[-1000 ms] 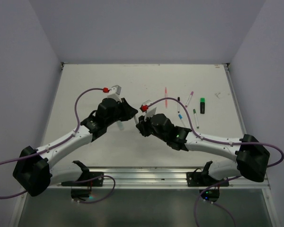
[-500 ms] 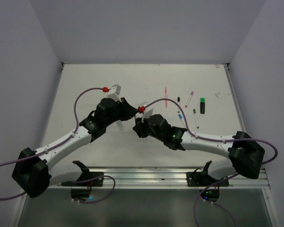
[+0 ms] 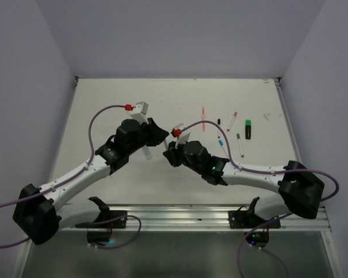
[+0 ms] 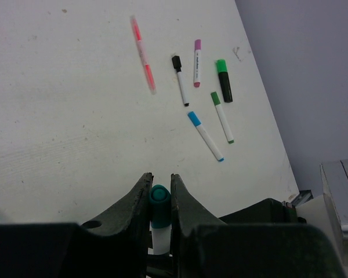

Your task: Open the pen caps

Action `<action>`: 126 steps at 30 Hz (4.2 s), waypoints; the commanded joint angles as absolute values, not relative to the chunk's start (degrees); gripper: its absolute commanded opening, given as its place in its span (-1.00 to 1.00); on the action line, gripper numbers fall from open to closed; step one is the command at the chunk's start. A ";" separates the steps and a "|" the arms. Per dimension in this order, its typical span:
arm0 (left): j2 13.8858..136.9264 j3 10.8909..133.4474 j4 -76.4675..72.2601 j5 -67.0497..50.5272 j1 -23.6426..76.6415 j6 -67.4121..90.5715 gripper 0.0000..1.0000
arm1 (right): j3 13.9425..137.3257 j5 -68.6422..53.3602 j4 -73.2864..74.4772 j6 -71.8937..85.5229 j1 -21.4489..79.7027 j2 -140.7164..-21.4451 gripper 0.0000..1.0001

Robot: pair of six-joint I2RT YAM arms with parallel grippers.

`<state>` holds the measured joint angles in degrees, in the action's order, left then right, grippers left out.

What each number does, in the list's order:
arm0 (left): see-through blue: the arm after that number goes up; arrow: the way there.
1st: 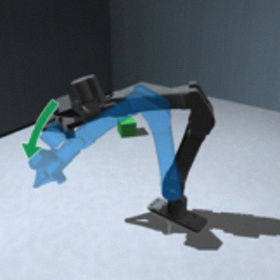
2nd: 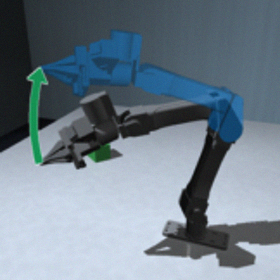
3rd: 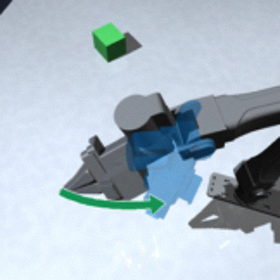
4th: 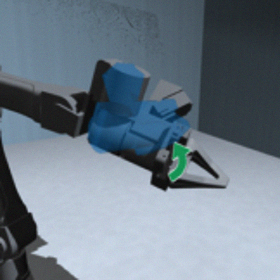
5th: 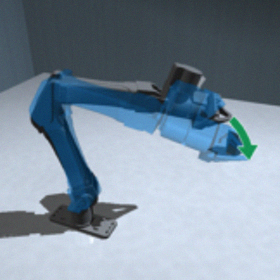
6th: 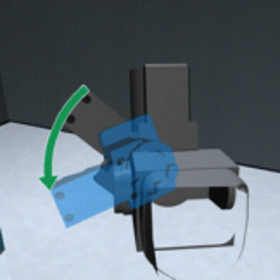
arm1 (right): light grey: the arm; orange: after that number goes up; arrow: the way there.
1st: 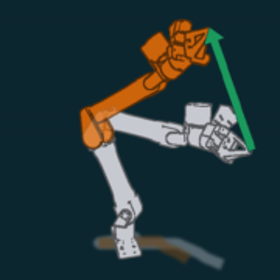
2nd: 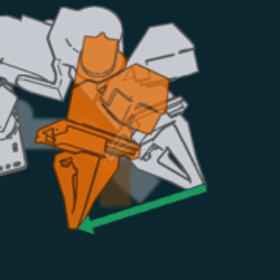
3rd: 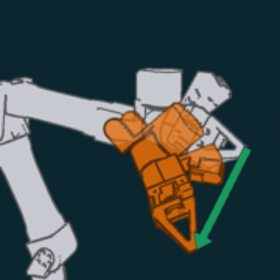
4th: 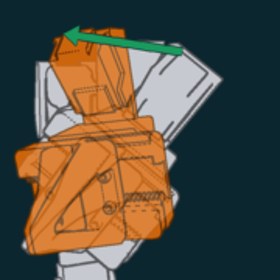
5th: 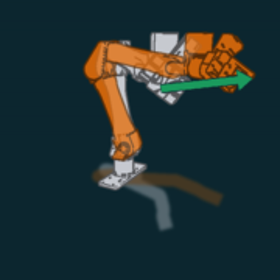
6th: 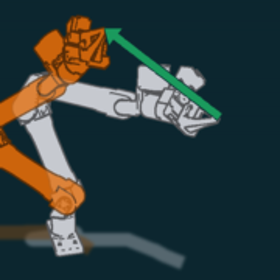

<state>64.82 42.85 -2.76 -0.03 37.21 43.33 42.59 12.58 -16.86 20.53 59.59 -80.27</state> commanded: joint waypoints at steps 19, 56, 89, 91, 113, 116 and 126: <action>66.45 63.81 -16.43 7.82 25.49 42.36 -1.00 | 29.26 12.57 -23.29 22.59 60.29 -81.21 -1.00; 71.46 79.37 -14.16 6.70 17.31 45.18 -1.00 | 27.68 10.63 -26.20 21.97 61.44 -76.57 -1.00; 106.78 68.46 -1.76 -2.37 17.40 34.36 -0.87 | 30.67 20.30 -21.80 23.91 61.44 -77.69 -1.00; 108.45 69.25 -1.67 -2.20 17.49 34.45 -0.85 | 31.20 20.39 -21.88 23.99 61.43 -78.66 -1.00; 116.54 74.00 2.29 7.21 18.54 35.33 -0.54 | 36.20 23.64 -22.85 25.05 61.08 -85.86 -1.00; 116.89 74.00 2.64 7.47 18.72 35.95 -0.46 | 38.84 23.91 -23.03 25.22 60.91 -89.20 -1.00; 116.63 73.92 4.04 9.40 18.90 37.53 -0.32 | 42.10 25.22 -24.61 25.58 60.47 -93.86 -1.00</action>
<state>116.25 72.86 2.33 6.92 18.83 36.64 39.62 22.02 -21.58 24.64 60.95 -92.99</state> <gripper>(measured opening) 0.332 0.197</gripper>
